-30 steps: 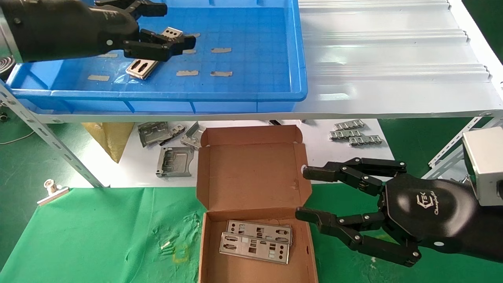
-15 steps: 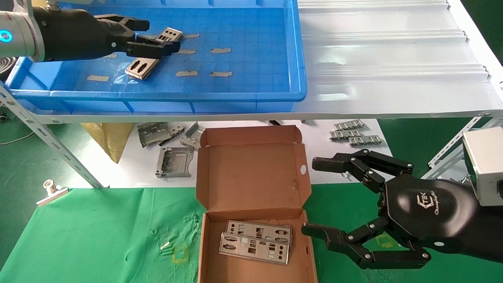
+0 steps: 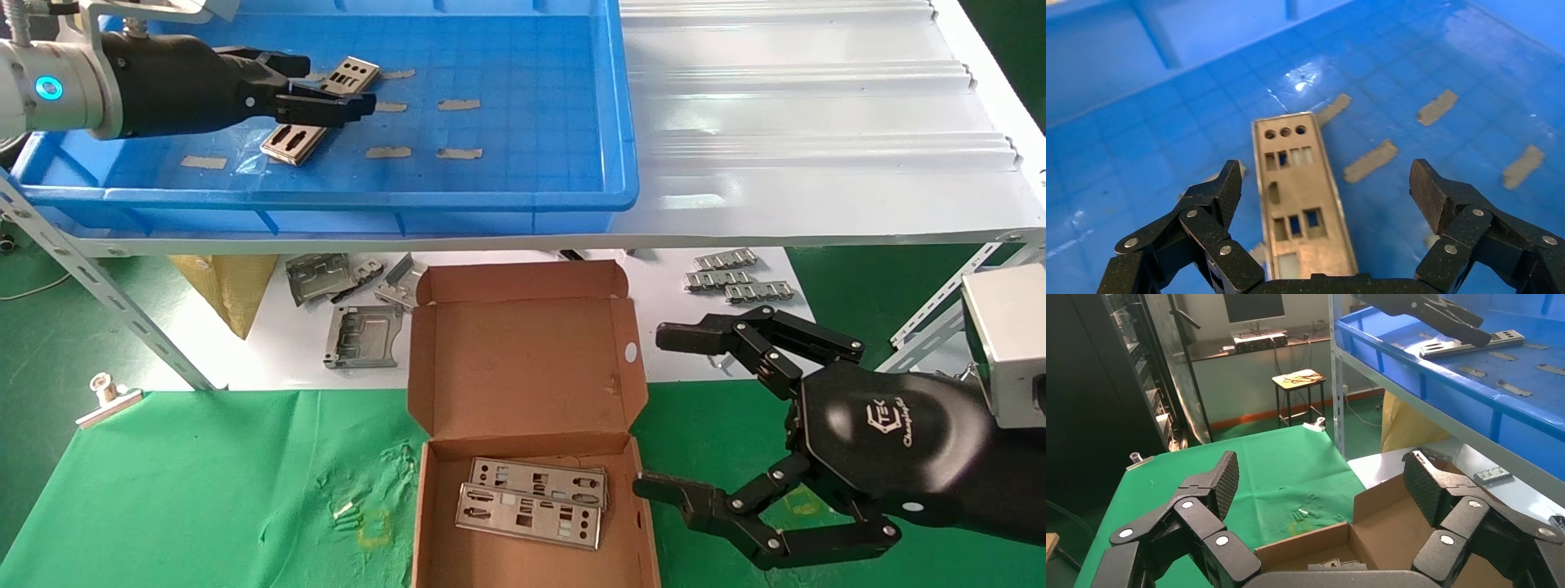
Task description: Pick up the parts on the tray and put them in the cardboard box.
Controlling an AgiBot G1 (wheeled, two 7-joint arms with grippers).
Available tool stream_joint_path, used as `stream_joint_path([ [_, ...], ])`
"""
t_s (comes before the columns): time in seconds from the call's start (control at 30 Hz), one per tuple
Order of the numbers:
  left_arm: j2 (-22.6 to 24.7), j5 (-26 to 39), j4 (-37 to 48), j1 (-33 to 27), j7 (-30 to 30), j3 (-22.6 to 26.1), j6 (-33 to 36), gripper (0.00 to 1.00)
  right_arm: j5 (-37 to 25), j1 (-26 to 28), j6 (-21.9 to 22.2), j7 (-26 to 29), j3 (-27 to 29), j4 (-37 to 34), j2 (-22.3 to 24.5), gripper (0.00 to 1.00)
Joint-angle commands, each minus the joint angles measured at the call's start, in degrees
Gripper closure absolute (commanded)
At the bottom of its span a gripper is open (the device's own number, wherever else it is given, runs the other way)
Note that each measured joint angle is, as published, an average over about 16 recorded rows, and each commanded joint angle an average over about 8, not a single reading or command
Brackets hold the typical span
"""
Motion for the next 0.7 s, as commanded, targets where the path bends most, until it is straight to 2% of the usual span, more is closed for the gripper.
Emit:
stream_joint_path([
  [0.03,0.5,0.2,0.6,-0.2,0.4,0.1,-1.0,0.12,0.0,0.0,0.0,0.0,0.0,0.0,0.0,0.0],
  [0.23,2.1,0.4,1.7,-0.6,0.6,0.2,-5.9,0.84,0.0,0.0,0.0,0.0,0.0,0.0,0.0,0.0],
  [0.27,2.4,0.4,1.9,-0.6,0.5,0.2,-6.9,0.92,0.0,0.0,0.0,0.0,0.0,0.0,0.0,0.0],
  [0.33,3.0,0.4,2.2,-0.6,0.4,0.2,-8.7,1.0,0.0,0.0,0.0,0.0,0.0,0.0,0.0,0.0],
  [0.57,4.4,0.4,3.0,0.0,-0.2,0.2,-11.2,1.0,0.0,0.0,0.0,0.0,0.0,0.0,0.0,0.0],
  [0.6,4.4,0.4,3.0,0.1,-0.2,0.2,-11.2,0.94,0.0,0.0,0.0,0.0,0.0,0.0,0.0,0.0],
  [0.7,4.5,0.3,2.9,0.2,-0.2,0.1,-10.7,0.57,0.0,0.0,0.0,0.0,0.0,0.0,0.0,0.0],
])
